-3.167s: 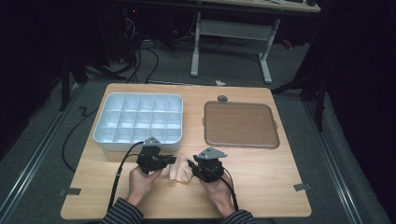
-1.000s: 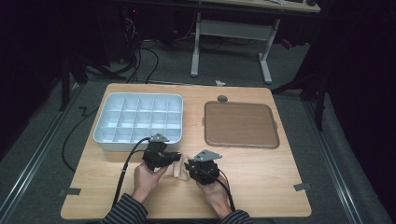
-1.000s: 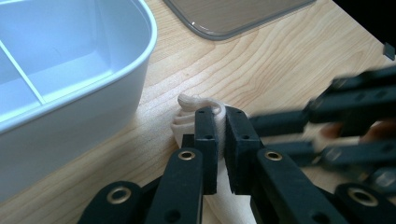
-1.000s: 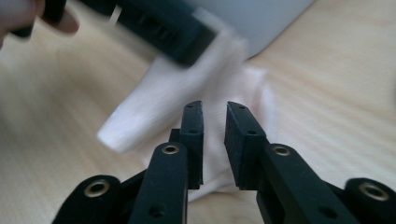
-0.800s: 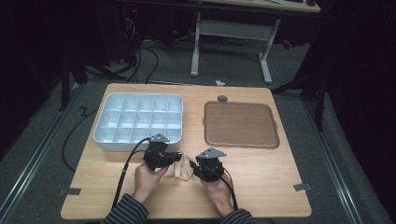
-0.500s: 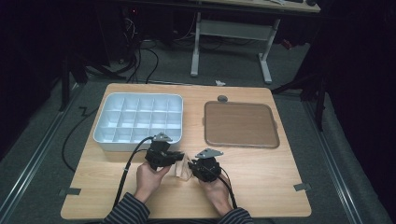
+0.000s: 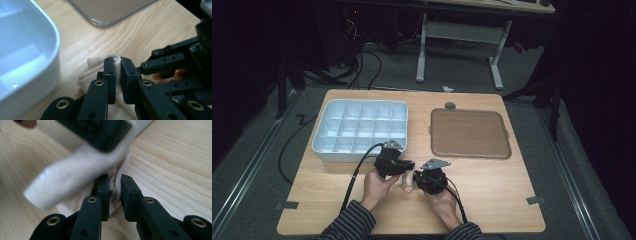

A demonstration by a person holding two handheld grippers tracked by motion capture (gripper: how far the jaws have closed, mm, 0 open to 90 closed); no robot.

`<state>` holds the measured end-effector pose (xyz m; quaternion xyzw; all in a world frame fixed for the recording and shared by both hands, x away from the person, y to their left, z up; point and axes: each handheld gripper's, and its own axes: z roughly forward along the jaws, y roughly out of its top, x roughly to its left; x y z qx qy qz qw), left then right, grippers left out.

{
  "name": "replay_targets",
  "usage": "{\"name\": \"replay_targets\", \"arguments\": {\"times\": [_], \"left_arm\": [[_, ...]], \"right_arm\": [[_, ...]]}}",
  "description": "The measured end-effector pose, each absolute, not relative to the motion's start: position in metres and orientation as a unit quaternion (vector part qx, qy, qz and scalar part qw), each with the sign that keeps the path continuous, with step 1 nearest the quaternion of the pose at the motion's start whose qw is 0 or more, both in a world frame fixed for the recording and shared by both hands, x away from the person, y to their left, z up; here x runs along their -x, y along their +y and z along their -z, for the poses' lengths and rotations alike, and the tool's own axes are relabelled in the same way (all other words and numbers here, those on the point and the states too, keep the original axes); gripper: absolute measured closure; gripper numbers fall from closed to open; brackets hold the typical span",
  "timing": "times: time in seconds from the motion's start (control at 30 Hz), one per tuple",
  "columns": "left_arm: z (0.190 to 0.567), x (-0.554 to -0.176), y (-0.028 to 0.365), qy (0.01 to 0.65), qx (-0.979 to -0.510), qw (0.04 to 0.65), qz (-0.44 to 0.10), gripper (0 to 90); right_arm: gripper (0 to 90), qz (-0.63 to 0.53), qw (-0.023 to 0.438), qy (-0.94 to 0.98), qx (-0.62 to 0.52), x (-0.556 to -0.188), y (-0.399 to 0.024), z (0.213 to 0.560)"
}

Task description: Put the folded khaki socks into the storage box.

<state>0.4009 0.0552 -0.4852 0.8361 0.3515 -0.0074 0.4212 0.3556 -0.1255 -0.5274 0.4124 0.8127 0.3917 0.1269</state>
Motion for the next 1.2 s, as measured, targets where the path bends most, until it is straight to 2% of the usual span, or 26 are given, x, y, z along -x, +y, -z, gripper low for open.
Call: {"name": "replay_targets", "arguments": {"times": [0.2, 0.37, 0.63, 0.9, 1.03, 1.2], "left_arm": [[0.491, -0.401, 0.057, 0.355, -0.835, 0.419, 0.003, 84.0], [0.496, -0.402, 0.057, 0.358, -0.842, 0.403, -0.003, 84.1], [0.502, -0.401, 0.051, 0.349, -0.85, 0.393, -0.013, 84.2], [0.505, -0.399, 0.054, 0.354, -0.845, 0.402, -0.008, 84.1], [0.506, -0.4, 0.055, 0.354, -0.843, 0.404, -0.005, 84.1], [0.507, -0.402, 0.056, 0.35, -0.844, 0.407, -0.001, 84.1]], "right_arm": [[77.1, -0.394, 0.12, 0.82, -0.398, -0.356, -0.123, 0.528], [69.3, -0.397, 0.099, 0.816, -0.409, -0.355, -0.128, 0.528], [66.9, -0.423, 0.114, 0.805, -0.4, -0.328, -0.141, 0.505], [64.3, -0.422, 0.117, 0.821, -0.368, -0.318, -0.124, 0.5], [66.7, -0.413, 0.115, 0.826, -0.367, -0.325, -0.115, 0.508], [81.2, -0.394, 0.12, 0.836, -0.363, -0.323, -0.117, 0.517]]}}
